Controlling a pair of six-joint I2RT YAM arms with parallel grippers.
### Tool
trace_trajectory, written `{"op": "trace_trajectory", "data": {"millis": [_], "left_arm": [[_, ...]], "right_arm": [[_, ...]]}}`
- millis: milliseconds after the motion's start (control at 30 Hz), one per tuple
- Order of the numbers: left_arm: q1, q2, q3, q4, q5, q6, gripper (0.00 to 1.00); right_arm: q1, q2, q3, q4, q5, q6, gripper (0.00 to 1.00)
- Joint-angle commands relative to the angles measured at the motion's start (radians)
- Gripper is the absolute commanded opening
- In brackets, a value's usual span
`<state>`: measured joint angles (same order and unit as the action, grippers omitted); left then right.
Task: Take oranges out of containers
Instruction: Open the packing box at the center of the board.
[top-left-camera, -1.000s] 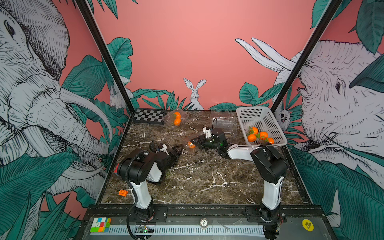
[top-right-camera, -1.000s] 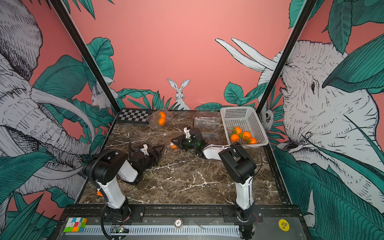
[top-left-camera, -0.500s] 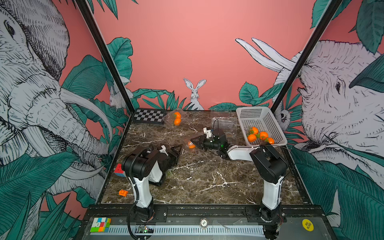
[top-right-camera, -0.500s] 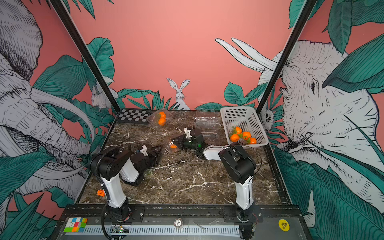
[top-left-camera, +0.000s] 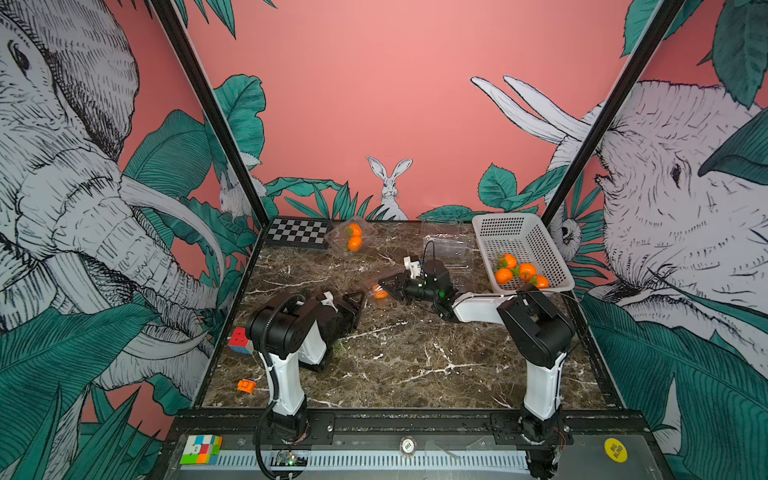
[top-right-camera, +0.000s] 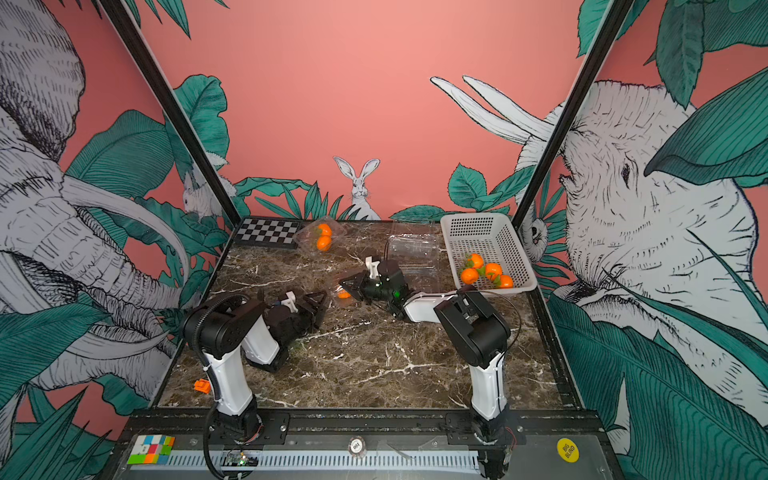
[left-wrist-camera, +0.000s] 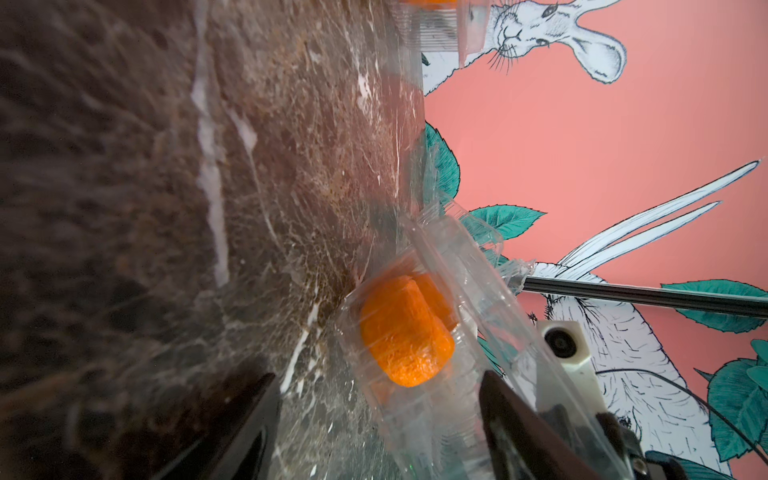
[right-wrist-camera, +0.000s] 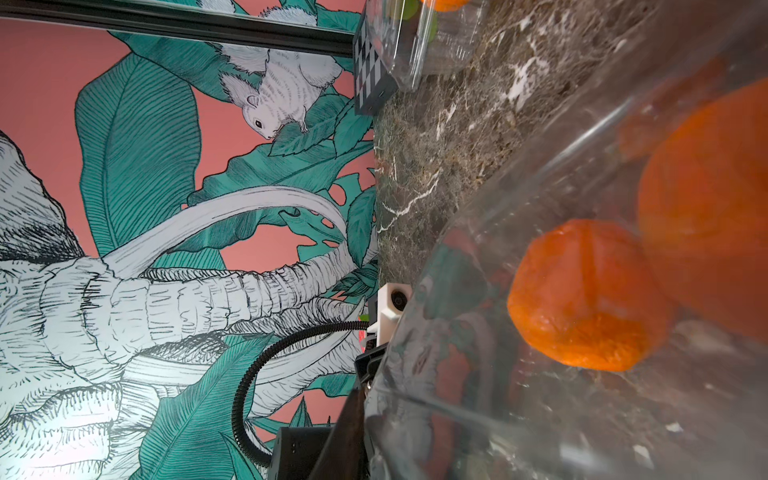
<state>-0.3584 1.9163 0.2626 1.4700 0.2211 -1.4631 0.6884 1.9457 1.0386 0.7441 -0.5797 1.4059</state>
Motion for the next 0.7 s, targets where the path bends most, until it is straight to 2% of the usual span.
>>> {"op": "trace_trajectory", "data": {"millis": [0, 667], "left_arm": [[-0.008, 0.042, -0.023, -0.117, -0.017, 0.000, 0.77], [-0.008, 0.089, -0.047, -0.067, -0.028, -0.039, 0.77]], "right_arm": [[0.013, 0.014, -0.011, 0.051, 0.009, -0.019, 0.18], [0.017, 0.016, -0.058, 0.098, 0.029, -0.023, 0.17]]}}
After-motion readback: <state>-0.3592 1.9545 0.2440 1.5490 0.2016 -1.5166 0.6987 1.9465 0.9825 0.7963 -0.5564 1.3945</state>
